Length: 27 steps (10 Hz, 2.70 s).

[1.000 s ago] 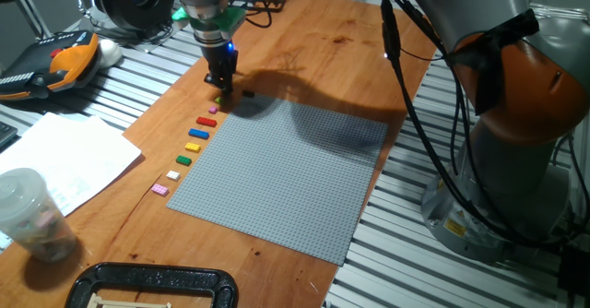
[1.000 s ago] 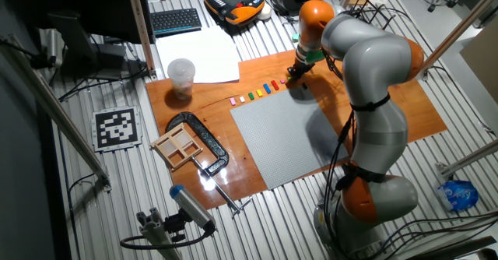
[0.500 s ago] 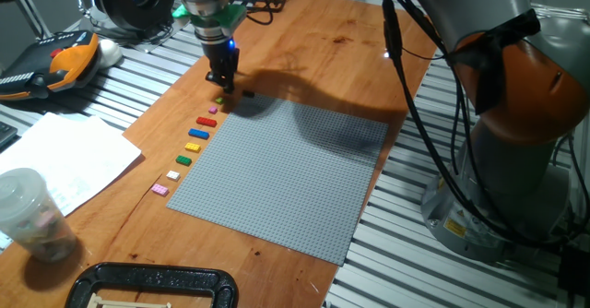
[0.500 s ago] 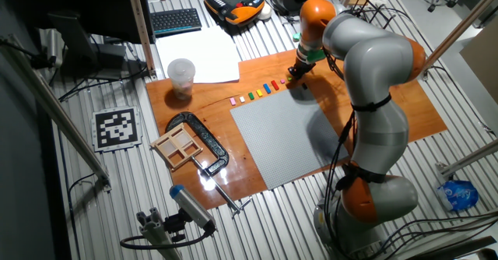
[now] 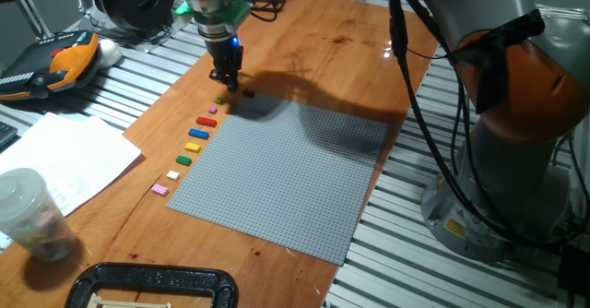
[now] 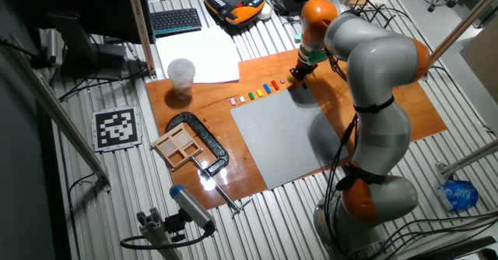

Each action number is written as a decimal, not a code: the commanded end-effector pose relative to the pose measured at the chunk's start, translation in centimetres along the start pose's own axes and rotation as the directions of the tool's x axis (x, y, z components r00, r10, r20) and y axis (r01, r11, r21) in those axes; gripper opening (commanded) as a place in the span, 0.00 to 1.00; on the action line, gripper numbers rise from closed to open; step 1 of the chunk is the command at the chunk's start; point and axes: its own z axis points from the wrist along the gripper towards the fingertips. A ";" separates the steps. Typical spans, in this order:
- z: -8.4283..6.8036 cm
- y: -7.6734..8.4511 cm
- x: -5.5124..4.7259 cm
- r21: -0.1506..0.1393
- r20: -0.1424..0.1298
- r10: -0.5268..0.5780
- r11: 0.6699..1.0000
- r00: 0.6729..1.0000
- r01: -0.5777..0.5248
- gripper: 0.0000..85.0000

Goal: Build with small Lego blocks

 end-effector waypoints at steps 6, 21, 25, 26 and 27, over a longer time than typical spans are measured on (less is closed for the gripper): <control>1.0 -0.1 1.5 -0.002 0.022 -0.006 1.000 1.000 0.006 0.00; 0.6 0.1 1.7 0.000 0.010 0.025 1.000 1.000 -0.025 0.00; 0.6 0.1 1.7 0.025 0.032 0.028 0.999 0.999 -0.029 0.00; 0.6 0.1 1.7 0.041 0.034 0.022 0.999 0.999 -0.024 0.00; 0.6 0.1 1.7 0.055 0.045 0.028 0.998 0.999 -0.031 0.00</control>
